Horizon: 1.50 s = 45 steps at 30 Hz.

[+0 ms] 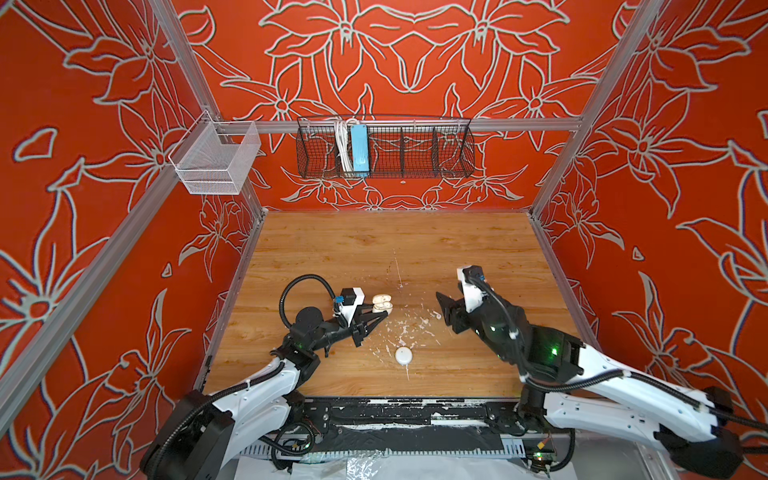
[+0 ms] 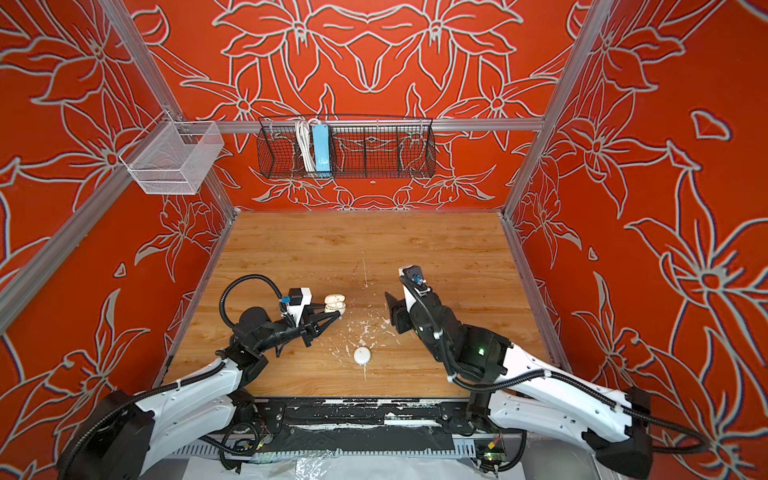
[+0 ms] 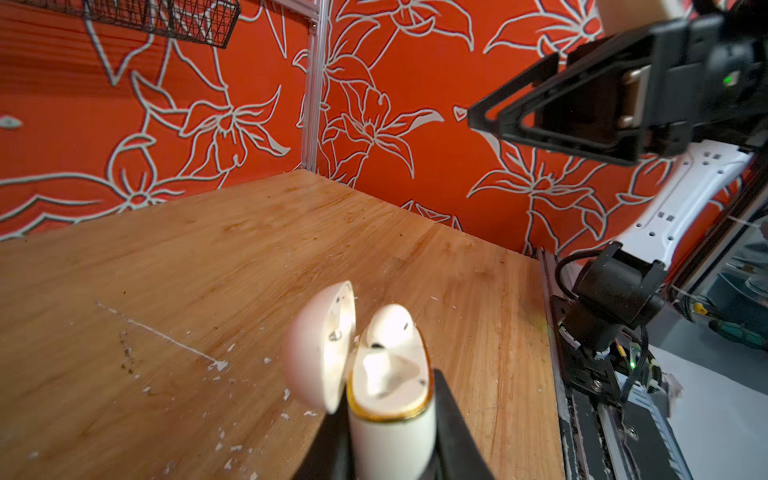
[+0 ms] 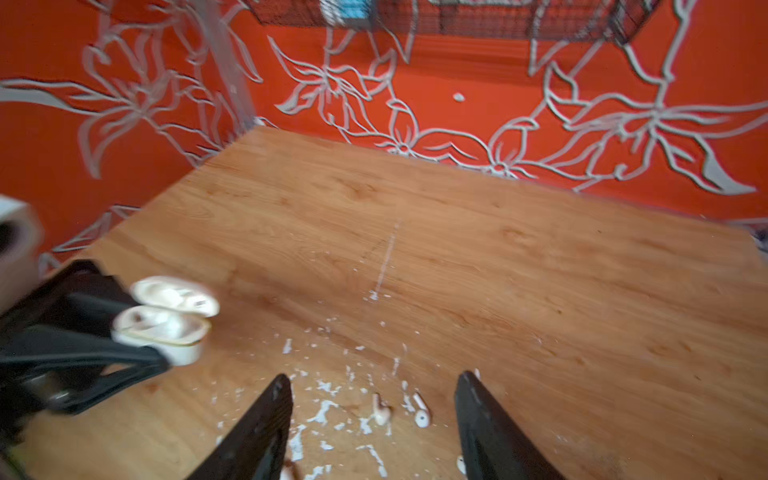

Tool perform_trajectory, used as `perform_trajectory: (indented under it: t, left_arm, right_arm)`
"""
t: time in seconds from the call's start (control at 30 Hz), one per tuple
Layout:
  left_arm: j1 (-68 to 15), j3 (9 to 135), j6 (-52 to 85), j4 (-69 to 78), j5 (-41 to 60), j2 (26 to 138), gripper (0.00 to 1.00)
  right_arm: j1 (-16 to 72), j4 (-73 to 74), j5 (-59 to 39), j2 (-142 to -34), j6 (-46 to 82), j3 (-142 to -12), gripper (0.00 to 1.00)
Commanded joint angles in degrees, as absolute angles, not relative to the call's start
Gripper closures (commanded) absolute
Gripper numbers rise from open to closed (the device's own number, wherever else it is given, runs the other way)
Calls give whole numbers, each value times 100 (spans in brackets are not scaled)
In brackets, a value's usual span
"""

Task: Insert the wireless bluetooth earbuds into the charging case
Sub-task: 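Move the open right gripper over the loose white earbuds on the table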

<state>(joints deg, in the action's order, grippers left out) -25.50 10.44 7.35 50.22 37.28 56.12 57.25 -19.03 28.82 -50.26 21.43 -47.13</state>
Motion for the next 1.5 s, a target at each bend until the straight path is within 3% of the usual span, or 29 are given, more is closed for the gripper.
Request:
perform_trajectory:
  t: [0.0, 0.23, 0.47, 1.13, 1.47]
  left_arm:
    - [-2536, 1279, 657, 5014, 3848, 5437, 100]
    - [-2641, 1094, 315, 4528, 3348, 4584, 100]
    - [-2675, 897, 308, 4210, 2468, 4042, 100]
    - [-2681, 859, 352, 4175, 2426, 3808, 100]
    - [-2681, 792, 378, 4237, 2428, 3674, 100]
  right_arm:
    - [5254, -2286, 1884, -5596, 2849, -4449, 34]
    - [5080, -1640, 1115, -6963, 3195, -4160, 33]
    - [5080, -1575, 1189, -7839, 3410, -4151, 58]
    - [5063, -1512, 1642, -9082, 3515, -4494, 81]
    - [4874, -1528, 1879, -9210, 3516, -4715, 85]
